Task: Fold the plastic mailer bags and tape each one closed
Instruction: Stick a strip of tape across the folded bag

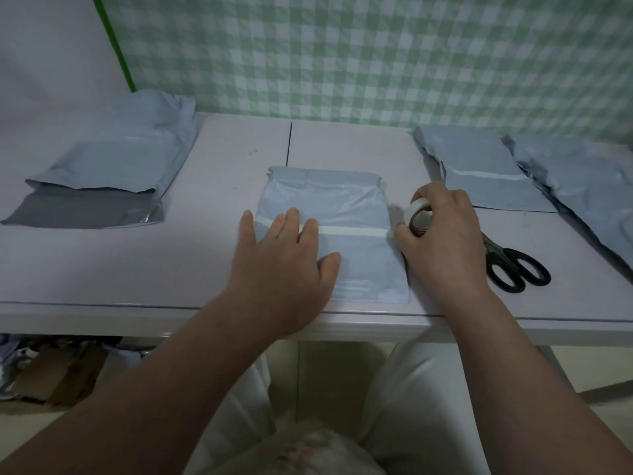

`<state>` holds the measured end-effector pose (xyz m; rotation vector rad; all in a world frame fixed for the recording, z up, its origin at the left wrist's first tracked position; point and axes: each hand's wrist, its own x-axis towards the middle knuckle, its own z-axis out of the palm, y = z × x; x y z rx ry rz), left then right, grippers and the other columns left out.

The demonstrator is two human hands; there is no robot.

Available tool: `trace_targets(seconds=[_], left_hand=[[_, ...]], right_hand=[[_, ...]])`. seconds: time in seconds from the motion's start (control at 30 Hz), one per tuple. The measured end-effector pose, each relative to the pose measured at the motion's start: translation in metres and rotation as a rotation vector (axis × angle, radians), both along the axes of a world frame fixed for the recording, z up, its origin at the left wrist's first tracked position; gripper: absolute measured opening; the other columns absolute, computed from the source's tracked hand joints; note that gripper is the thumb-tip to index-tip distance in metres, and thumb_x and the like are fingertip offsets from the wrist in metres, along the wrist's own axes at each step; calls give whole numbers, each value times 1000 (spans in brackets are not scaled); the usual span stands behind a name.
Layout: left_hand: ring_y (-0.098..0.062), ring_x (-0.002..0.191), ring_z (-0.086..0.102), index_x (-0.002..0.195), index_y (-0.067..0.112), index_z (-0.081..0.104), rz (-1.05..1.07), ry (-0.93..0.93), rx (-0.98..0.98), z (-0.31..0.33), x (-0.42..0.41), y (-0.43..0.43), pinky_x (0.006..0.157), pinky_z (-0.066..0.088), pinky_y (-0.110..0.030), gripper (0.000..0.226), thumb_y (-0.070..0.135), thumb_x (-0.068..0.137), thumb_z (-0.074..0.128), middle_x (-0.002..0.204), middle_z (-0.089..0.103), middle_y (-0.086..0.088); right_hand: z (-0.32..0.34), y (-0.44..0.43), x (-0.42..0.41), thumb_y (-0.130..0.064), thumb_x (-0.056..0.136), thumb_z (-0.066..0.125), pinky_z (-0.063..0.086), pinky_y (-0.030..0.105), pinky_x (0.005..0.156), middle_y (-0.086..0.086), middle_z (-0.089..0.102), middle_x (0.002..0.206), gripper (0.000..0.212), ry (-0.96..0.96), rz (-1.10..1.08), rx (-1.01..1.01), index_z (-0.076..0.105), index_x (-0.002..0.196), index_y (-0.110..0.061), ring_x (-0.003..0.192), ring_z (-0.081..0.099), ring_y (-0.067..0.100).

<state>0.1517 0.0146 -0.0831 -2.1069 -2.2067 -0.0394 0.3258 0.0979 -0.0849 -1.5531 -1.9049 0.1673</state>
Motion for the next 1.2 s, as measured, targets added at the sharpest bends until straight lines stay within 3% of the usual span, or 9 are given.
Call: trace_targets(seconds=[0.17, 0.3, 0.4, 0.53, 0.67, 0.77, 0.97, 1.1, 1.2], left_hand=[[-26, 144, 13, 148, 23, 16, 43, -16, -14, 0, -11, -4, 112, 3, -58, 78, 50, 79, -10, 156, 13, -15], [-36, 142, 8, 147, 26, 15, 1, 55, -126, 0, -21, -8, 110, 5, -61, 88, 51, 71, -20, 156, 10, -16], [-33, 140, 16, 148, 32, 16, 78, -31, -164, 9, -21, -5, 111, 6, -56, 69, 61, 86, 0, 154, 19, -8], [-20, 130, 36, 136, 25, 40, 7, 24, -145, 28, -12, 5, 113, 9, -48, 59, 56, 92, 18, 137, 43, -4], [-13, 123, 46, 138, 25, 43, -133, -406, 21, 47, 11, 26, 99, 30, -22, 48, 41, 93, 48, 135, 53, 4], [-9, 108, 57, 128, 23, 56, -164, -715, 25, 51, 29, 46, 80, 35, -13, 44, 32, 86, 63, 114, 65, 4], [-21, 70, 66, 85, 13, 71, -44, -1190, 91, 32, 41, 64, 79, 56, -41, 6, 11, 79, 68, 72, 69, -6], [-17, 62, 67, 74, 10, 62, 76, -1411, 85, 26, 40, 66, 74, 59, -36, 11, 3, 83, 64, 74, 66, -11], [-17, 61, 67, 85, 2, 60, 148, -1537, 53, 22, 38, 69, 65, 59, -27, 7, 1, 88, 54, 87, 66, -18]], right_hand=[[0, 0, 1, -21, 79, 64, 42, 34, 69, -1, 44, 98, 31, 8, 1, 0, 50, 107, -23, 88, 49, 23], [-1, 0, 2, -26, 80, 64, 42, 35, 70, -1, 45, 97, 32, -8, -22, 16, 50, 109, -23, 90, 47, 22], [-1, 0, 3, -30, 83, 62, 37, 32, 70, 3, 50, 100, 30, 47, -8, -3, 49, 109, -22, 91, 47, 23], [3, 3, 6, -38, 82, 66, 38, 27, 69, 2, 56, 102, 31, 281, 36, -142, 49, 106, -28, 88, 54, 18], [12, 8, 6, -36, 81, 67, 40, 25, 72, -3, 59, 101, 26, 346, 106, -134, 51, 101, -33, 91, 55, 15], [21, 8, -1, -29, 85, 65, 40, 26, 81, -7, 56, 105, 22, 293, 168, -71, 56, 105, -26, 98, 51, 13], [33, -6, 0, -24, 94, 51, 41, 21, 87, -4, 59, 114, 26, 269, 288, -78, 59, 119, -25, 104, 54, 9], [38, -12, 27, -24, 96, 47, 36, 19, 74, 0, 63, 108, 26, 233, 42, -34, 61, 118, -19, 96, 55, 14], [37, -13, 58, -21, 93, 48, 40, 33, 79, 10, 64, 106, 24, -84, -208, -100, 61, 113, -18, 99, 56, 29]])
